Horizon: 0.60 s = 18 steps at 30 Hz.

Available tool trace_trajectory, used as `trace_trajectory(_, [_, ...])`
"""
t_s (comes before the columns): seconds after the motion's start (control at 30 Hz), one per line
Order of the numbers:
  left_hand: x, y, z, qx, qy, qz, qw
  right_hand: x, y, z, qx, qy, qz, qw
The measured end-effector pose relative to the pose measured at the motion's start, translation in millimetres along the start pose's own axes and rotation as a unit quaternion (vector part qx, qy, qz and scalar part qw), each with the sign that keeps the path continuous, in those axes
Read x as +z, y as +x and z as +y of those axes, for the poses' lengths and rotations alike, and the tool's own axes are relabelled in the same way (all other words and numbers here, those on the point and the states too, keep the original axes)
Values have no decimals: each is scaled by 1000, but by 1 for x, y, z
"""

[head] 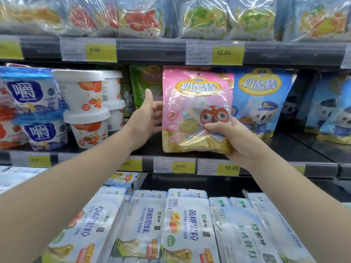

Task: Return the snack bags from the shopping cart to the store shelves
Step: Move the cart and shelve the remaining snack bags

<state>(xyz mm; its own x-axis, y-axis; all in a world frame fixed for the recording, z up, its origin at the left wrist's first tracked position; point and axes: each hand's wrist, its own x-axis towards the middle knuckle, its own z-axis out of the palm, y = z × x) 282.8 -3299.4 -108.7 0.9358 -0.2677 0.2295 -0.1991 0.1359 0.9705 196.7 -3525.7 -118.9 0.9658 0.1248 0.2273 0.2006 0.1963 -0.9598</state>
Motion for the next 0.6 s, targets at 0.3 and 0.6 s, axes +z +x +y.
trace_trajectory(0.3, [-20,-3,-19,53,215,-7,975,7,58,8,-4,-142,56,988])
trace_trajectory(0.6, [-11,39,-27,119,329,108,931,14,66,26,-68,-409,200,888])
